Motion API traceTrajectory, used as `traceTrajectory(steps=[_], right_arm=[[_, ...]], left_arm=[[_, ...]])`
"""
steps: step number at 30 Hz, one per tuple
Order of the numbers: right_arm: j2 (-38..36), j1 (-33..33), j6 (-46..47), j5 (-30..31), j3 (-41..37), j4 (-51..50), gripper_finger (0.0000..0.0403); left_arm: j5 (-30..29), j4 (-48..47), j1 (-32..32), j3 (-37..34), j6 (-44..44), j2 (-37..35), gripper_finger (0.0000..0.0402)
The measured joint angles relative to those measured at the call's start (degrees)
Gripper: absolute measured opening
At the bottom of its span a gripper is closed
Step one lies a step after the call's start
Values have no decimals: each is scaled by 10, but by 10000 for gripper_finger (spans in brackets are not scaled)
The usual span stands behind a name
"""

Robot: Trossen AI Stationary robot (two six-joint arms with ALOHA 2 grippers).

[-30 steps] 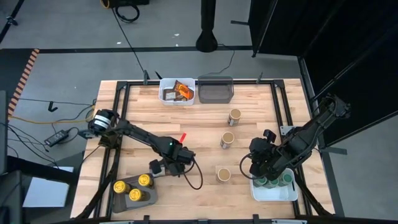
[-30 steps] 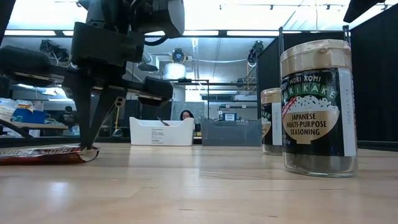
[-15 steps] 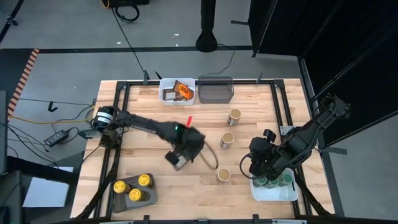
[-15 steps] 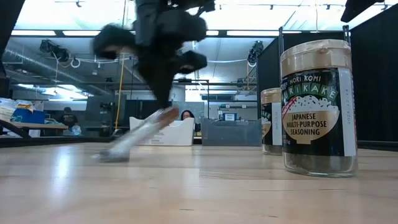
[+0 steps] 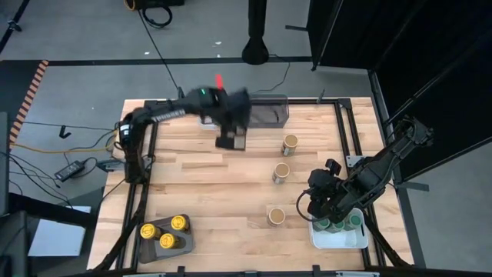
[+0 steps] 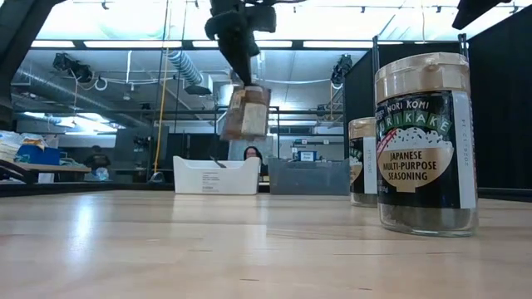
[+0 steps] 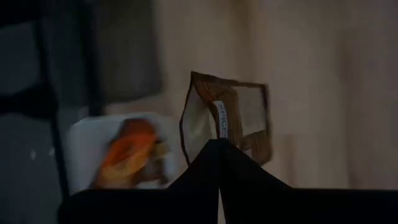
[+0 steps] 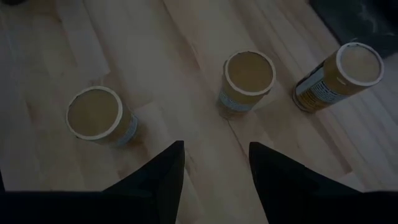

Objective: Sort spices by type
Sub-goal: Put the orange seasoning pack into the top white bin

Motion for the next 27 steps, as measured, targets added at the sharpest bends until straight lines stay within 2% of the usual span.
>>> traceTrajectory(steps=[5,11,18,27], right_arm=[[0,0,-4,11,0,0,190],[0,0,-4,11,0,-1,190],[0,0,-4,11,0,-2,190],[0,0,-4,11,0,-2,190]], left_arm=[[-22,-11,92,63,14,0,0],[-20,-18,182,67,16,0,0],[-8,-5,226,8,12,-1,0],[-4,10,242,-104,28,-1,16]])
